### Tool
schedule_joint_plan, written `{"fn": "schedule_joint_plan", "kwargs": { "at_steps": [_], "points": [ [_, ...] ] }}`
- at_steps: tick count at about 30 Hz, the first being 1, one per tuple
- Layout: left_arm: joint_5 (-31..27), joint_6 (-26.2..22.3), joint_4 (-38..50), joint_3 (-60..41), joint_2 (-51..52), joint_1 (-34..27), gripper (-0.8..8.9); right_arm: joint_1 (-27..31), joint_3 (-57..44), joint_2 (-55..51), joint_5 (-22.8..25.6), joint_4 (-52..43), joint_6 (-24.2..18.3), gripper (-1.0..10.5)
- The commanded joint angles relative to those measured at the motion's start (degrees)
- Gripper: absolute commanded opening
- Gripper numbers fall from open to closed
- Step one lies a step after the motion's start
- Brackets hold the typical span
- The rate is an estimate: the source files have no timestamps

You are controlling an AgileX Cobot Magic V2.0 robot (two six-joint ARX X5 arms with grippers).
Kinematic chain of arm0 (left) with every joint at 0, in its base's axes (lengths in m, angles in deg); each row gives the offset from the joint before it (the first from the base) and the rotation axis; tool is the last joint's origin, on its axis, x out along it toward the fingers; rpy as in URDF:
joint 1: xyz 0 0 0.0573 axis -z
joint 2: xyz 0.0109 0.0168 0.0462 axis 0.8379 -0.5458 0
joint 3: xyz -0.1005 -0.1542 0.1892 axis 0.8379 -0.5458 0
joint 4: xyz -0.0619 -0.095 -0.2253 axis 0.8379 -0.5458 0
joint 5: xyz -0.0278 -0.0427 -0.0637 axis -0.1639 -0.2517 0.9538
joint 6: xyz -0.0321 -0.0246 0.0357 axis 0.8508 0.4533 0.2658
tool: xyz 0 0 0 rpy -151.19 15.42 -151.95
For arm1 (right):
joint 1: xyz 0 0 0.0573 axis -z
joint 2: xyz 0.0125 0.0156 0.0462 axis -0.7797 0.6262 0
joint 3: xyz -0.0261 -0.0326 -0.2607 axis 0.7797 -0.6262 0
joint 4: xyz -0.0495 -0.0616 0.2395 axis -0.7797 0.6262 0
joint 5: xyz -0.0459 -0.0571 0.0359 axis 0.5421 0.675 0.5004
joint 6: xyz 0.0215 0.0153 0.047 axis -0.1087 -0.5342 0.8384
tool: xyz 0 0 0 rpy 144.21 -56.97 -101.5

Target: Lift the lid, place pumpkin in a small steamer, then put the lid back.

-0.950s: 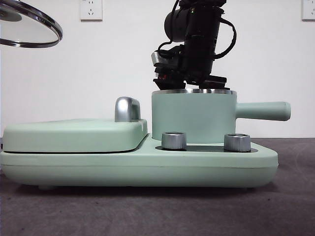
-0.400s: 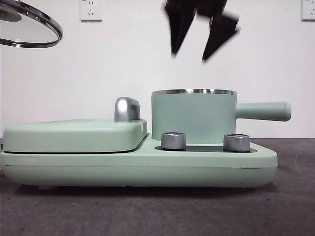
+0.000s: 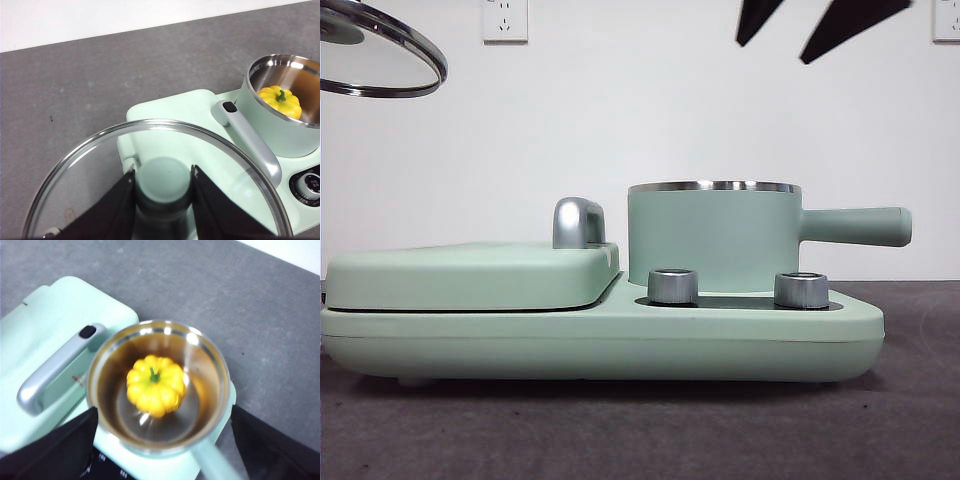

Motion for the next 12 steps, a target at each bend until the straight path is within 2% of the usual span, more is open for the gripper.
{"fn": "schedule_joint_plan", "kwargs": {
  "at_steps": [1,8,12],
  "points": [
    [-0.02,-0.35,1.51,0.94,-0.09,0.15,0.16,-0.35,-6.25,-3.72,0.15,-1.92,1.62,4.1],
    [0.55,-1.7,1.66,0.94,-1.01,0.2,0.16,-0.35,-21.66,-17.35,1.25,-4.96,4.44,4.1],
    [2.54,-1.92,2.86,0.96,-3.08,0.9,0.16,-0.35,-27.45,-25.92,1.31,-4.31,4.5,4.1]
  ]
}}
